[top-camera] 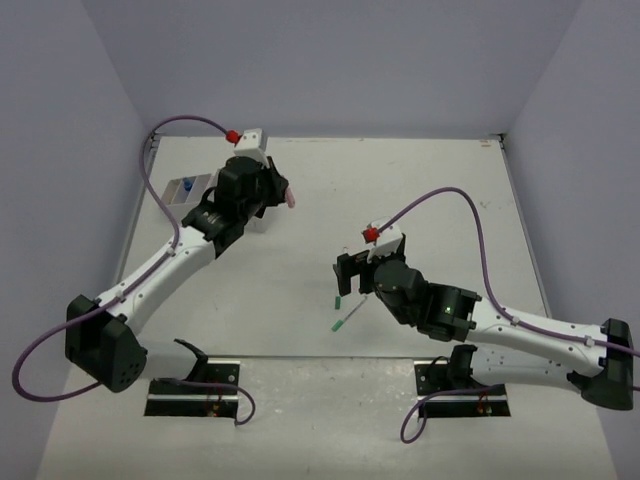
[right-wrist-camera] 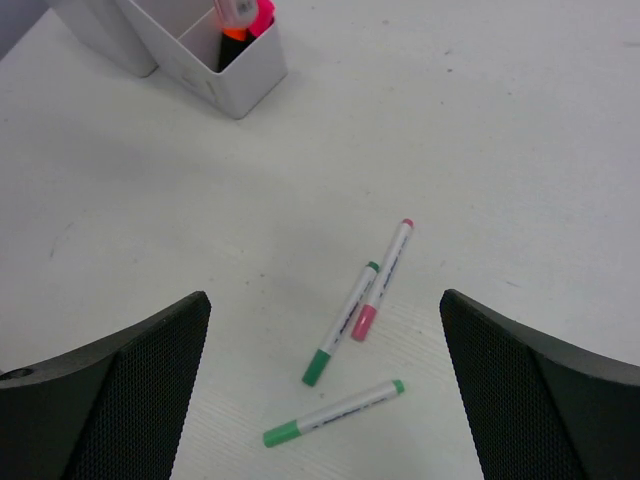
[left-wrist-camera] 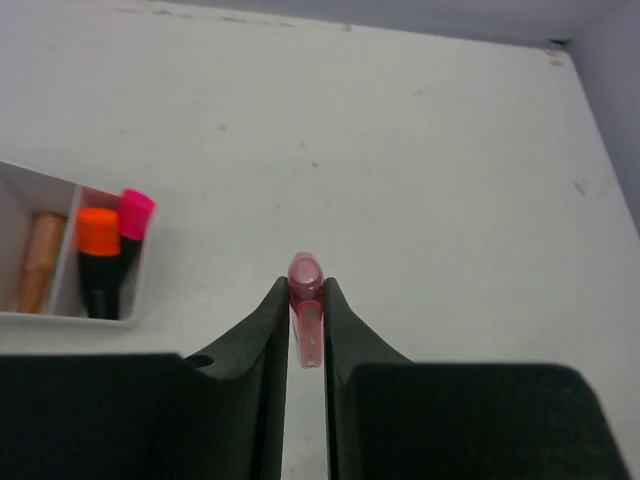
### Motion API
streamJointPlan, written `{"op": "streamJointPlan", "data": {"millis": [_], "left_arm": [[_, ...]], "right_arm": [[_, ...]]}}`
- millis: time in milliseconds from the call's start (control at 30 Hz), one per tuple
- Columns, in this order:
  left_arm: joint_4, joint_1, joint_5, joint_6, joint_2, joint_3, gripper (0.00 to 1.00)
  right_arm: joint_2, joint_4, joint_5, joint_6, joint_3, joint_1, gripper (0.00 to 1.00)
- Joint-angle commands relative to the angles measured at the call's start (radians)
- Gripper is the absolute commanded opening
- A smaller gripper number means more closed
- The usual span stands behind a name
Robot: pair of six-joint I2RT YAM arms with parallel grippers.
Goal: Sort the stationery into containers
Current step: Place the pen in the storage box.
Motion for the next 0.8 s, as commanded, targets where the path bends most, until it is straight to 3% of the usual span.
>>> {"op": "streamJointPlan", "data": {"millis": [0, 100, 300, 767], "left_arm": [[-0.069, 0.119, -0.273, 0.166, 0.111, 0.108, 0.0], [0.013, 0.207, -0.263, 0.254, 0.16, 0.124, 0.0], [0.032, 0.232, -0.292, 0.401, 0.219, 0.156, 0.0], [0.117, 0.235, -0.216, 0.406, 0.211, 0.122, 0.0]], "right_arm": [[-0.085, -0.069, 0.108, 0.007, -0.037, -0.002, 0.99], [-0.134, -0.068, 0.091, 0.006, -0.075, -0.004, 0.99], [-0.184, -0.07, 0.086, 0.035, -0.118, -0.003, 0.99], [-0.19, -0.077, 0.127, 0.067, -0.138, -0.002, 0.99]]}}
